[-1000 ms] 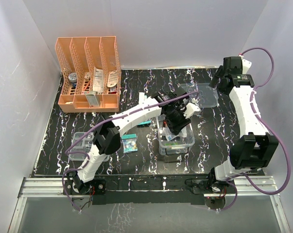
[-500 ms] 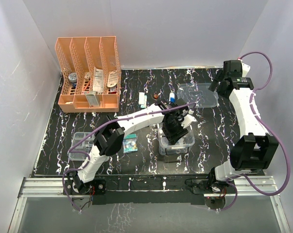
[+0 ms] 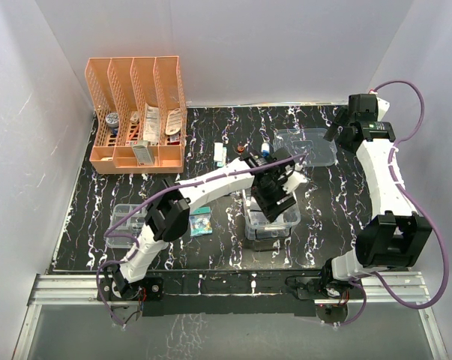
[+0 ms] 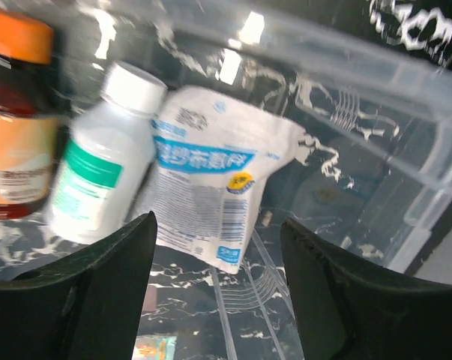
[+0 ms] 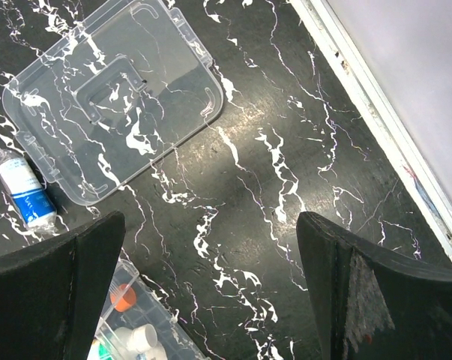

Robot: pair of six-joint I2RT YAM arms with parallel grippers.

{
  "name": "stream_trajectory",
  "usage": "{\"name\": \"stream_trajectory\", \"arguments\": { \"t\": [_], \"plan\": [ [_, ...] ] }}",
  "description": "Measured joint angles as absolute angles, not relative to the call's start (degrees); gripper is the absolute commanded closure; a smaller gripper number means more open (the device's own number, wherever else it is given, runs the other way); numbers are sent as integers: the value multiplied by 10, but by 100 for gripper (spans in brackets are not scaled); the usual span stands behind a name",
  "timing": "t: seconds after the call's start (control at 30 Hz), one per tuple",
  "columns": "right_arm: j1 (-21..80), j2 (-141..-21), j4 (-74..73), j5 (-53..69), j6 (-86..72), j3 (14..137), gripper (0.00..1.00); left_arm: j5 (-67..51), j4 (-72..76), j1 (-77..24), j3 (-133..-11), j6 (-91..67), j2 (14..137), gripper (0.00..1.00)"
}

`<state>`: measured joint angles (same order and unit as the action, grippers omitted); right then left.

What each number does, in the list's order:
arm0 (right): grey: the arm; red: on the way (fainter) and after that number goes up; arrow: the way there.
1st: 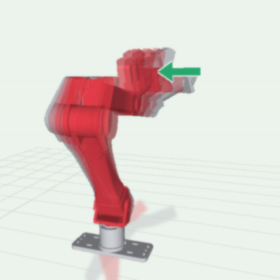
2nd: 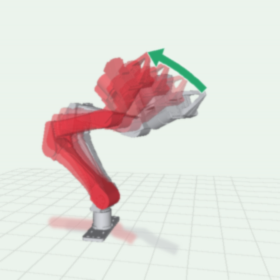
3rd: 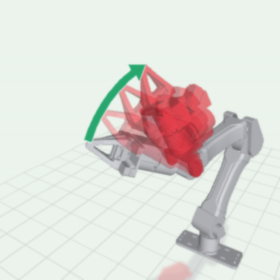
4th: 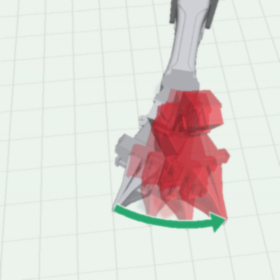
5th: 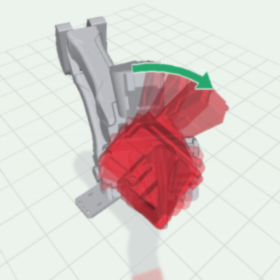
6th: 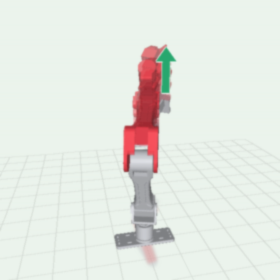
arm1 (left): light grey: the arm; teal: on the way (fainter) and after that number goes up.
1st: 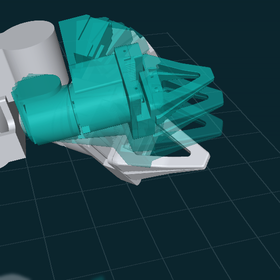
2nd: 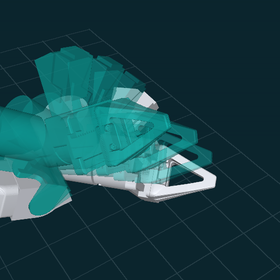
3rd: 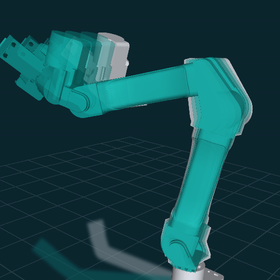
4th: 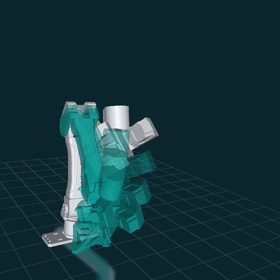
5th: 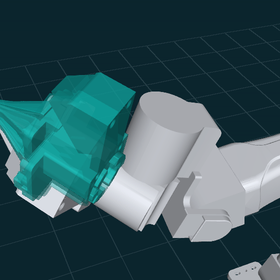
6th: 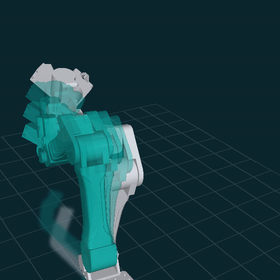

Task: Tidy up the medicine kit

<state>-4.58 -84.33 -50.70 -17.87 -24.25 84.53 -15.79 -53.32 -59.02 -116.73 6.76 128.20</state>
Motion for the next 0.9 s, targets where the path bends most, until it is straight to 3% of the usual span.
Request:
{"name": "stream_trajectory", "arguments": {
  "t": [0.2, 0.37, 0.6, 0.9],
  "plan": [
    [-46, -844, -507, -162, -242, 845, 2, -113, -507, -573, -1232, 41, 1277, 34],
    [-45, -854, -504, -124, -241, 847, 2, -60, -481, -486, -1226, -44, 1245, 36],
    [0, -908, -505, -115, -241, 879, 2, 57, -468, -314, -1034, -155, 1129, 35],
    [68, -924, -515, -146, -243, 892, 2, 68, -485, -309, -865, -305, 1060, 32]
  ]
}}
